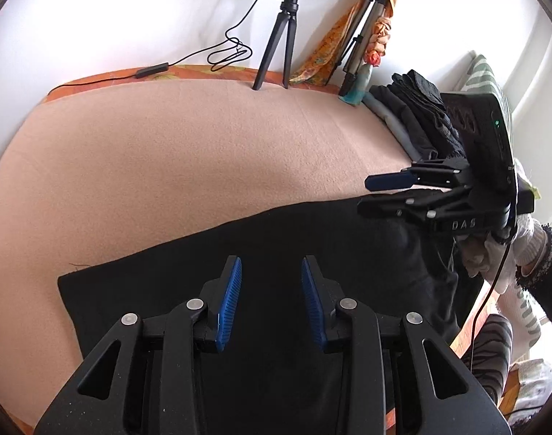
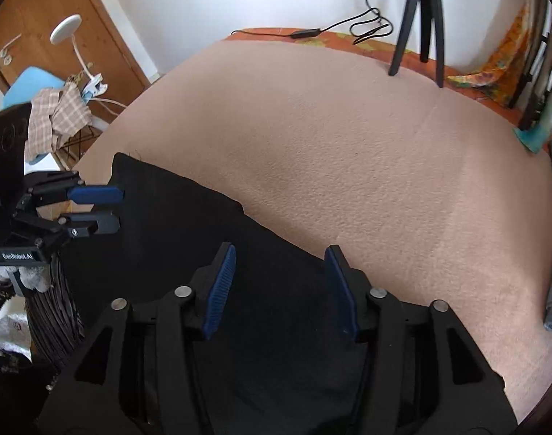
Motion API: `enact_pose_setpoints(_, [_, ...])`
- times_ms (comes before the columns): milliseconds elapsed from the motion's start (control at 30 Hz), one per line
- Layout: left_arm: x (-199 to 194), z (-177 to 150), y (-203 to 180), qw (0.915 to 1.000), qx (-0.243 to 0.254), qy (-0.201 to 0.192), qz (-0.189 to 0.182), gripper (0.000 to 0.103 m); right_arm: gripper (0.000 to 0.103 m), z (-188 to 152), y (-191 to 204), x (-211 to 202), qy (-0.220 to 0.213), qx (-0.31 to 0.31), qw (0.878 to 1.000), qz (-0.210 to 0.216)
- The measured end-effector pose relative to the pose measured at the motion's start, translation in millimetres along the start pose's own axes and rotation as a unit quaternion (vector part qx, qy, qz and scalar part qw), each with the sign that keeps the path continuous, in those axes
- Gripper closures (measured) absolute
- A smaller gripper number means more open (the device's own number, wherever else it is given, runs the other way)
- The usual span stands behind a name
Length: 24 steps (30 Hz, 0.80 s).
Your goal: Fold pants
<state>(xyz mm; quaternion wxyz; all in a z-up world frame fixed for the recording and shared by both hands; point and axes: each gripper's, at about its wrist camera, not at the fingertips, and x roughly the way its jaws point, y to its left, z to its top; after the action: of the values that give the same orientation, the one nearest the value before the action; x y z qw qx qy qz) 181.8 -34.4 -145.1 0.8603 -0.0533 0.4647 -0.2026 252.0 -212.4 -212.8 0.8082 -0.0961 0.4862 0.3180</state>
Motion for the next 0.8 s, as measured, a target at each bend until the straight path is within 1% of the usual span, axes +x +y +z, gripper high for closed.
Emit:
enact_pose_setpoints(67, [3.8, 4.0, 2.2, 1.0000, -0.004, -0.001, 0.003, 0.071, 0.041, 2.9, 1.1, 14.8, 0.009, -0.020, 1.000, -0.004])
enact_pose_setpoints(133, [7.6, 6.5, 3.4, 1.0000, -0.002, 0.001, 0.008, 0.071, 0.041, 4.0, -0.5, 28.0, 0.016, -0.023, 1.000, -0.001])
enact_pose_setpoints(167, [10.2, 8.8, 3.1, 1.0000, -0.001, 0.003, 0.009, 0.071, 0.044, 3.3, -2.9, 30.6, 0.017, -0.022, 1.000, 0.008])
enact_pose_setpoints(200, [12.9, 11.3, 2.4, 1.0000, 0.000, 0.004, 0.009, 0.071, 0.061, 2.2, -2.2, 33.1, 0.015, -0.025, 0.999, 0.018])
enact_pose_setpoints(233, [15.3, 14.1, 1.5, 0.9999, 0.001, 0.004, 0.011, 0.071, 0.073, 0.3, -1.2, 32.9, 0.012, -0.030, 0.999, 0.021])
enact_pose_setpoints(267, [17.6, 17.3, 0.6, 0.9999, 0.002, 0.004, 0.012, 0.071, 0.089, -0.8, 2.6, 32.8, 0.011, -0.038, 0.999, 0.016])
enact_pose_setpoints(333, [22.8, 24.8, -2.3, 0.9999, 0.004, 0.002, 0.013, 0.071, 0.095, -4.0, 12.4, 25.5, -0.002, -0.060, 0.998, 0.002])
enact_pose_setpoints(400, [29.7, 31.7, -2.2, 0.9999, 0.008, 0.000, 0.014, 0.071, 0.097, -7.8, 20.2, 16.3, -0.015, -0.071, 0.997, 0.005])
enact_pose_setpoints(433, [33.6, 35.3, -2.7, 0.9998, 0.011, 0.000, 0.015, 0.071, 0.097, -10.0, 24.4, 12.4, -0.022, -0.078, 0.997, -0.004])
enact_pose_setpoints(500, [42.8, 42.4, -3.4, 0.9998, 0.016, 0.001, 0.016, 0.071, 0.098, -16.4, 34.7, 4.9, -0.028, -0.099, 0.995, -0.001])
enact_pose_setpoints(600, [57.5, 47.4, -0.8, 0.9997, 0.007, 0.019, 0.011, 0.071, 0.098, -25.7, 45.5, 0.6, -0.027, -0.116, 0.993, -0.005])
enact_pose_setpoints(700, [57.5, 38.6, -5.9, 0.9993, 0.023, 0.030, 0.003, 0.071, 0.098, -40.5, 56.2, -5.8, -0.024, -0.132, 0.991, 0.005])
enact_pose_setpoints(800, [49.8, 17.3, -11.2, 0.9982, 0.047, 0.033, 0.017, 0.071, 0.098, -57.0, 58.5, -6.5, -0.015, -0.140, 0.990, 0.006])
